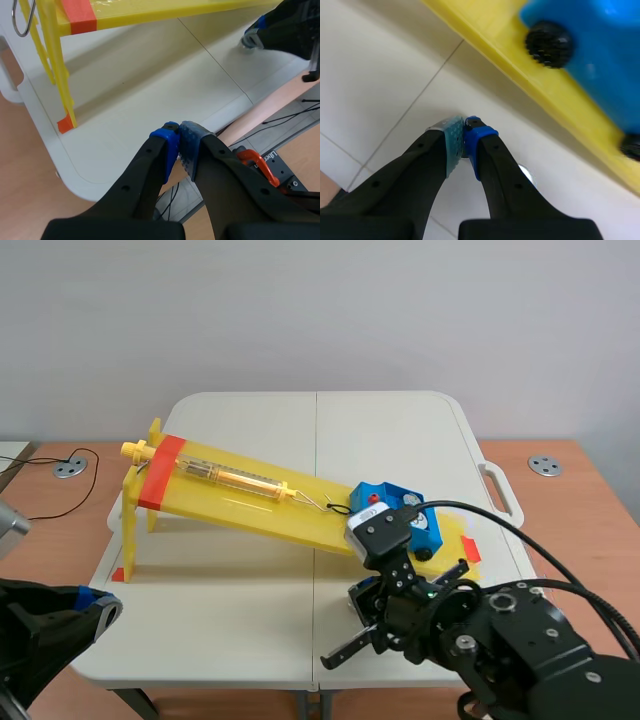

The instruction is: Place the four metal weights on the blue cart on the ramp.

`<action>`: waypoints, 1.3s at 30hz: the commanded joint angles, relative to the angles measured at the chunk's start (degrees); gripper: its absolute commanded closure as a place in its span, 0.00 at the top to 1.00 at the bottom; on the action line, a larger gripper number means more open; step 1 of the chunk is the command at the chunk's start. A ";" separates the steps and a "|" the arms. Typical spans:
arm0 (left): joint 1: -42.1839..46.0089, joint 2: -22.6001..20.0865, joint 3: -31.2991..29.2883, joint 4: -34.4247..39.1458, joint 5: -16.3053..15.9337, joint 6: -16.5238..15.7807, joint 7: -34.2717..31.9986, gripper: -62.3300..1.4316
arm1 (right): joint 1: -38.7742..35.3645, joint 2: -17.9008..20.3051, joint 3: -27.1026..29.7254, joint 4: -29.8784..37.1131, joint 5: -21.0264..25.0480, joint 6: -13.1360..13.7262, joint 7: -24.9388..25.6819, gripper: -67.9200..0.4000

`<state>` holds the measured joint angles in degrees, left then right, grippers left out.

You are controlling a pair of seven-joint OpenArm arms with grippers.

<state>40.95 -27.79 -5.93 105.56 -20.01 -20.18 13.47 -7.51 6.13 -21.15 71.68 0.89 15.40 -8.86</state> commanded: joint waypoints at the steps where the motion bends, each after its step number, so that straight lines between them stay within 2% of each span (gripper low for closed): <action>1: -0.22 0.46 -1.05 4.20 -4.24 -0.59 -5.92 0.10 | 0.52 3.39 -0.94 11.72 3.26 -1.18 3.02 0.02; 6: -0.22 0.46 -1.05 4.20 -4.24 -0.59 -5.92 0.10 | -4.66 6.75 -0.83 21.68 5.86 -1.01 0.17 0.02; 10: -0.22 0.46 -1.05 4.20 -4.24 -0.59 -5.92 0.10 | -8.96 8.50 1.46 28.92 8.87 -0.98 -2.25 0.02; 17: -0.22 0.46 -1.05 4.20 -4.24 -0.59 -5.92 0.10 | -15.34 8.94 10.64 40.09 18.16 -0.59 -6.80 0.02; 22: -0.22 0.46 -1.05 4.20 -4.24 -0.59 -5.95 0.10 | -17.05 8.94 17.90 45.27 25.27 -0.35 -10.58 0.01; 27: -0.22 0.46 -1.05 4.20 -4.24 -0.59 -5.95 0.10 | -16.94 8.55 24.92 46.51 32.81 0.90 -11.19 0.01; 33: -0.20 0.46 -1.05 4.20 -4.24 -0.59 -5.92 0.10 | -12.98 5.01 28.37 45.05 33.73 0.55 -11.17 0.01; 39: -0.20 0.46 -1.05 4.20 -4.24 -0.59 -5.92 0.10 | -6.01 0.83 28.26 37.75 33.99 0.55 -10.95 0.01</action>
<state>40.95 -27.79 -5.93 105.56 -20.01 -20.18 13.47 -19.29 7.16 8.64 108.86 31.38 15.64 -27.31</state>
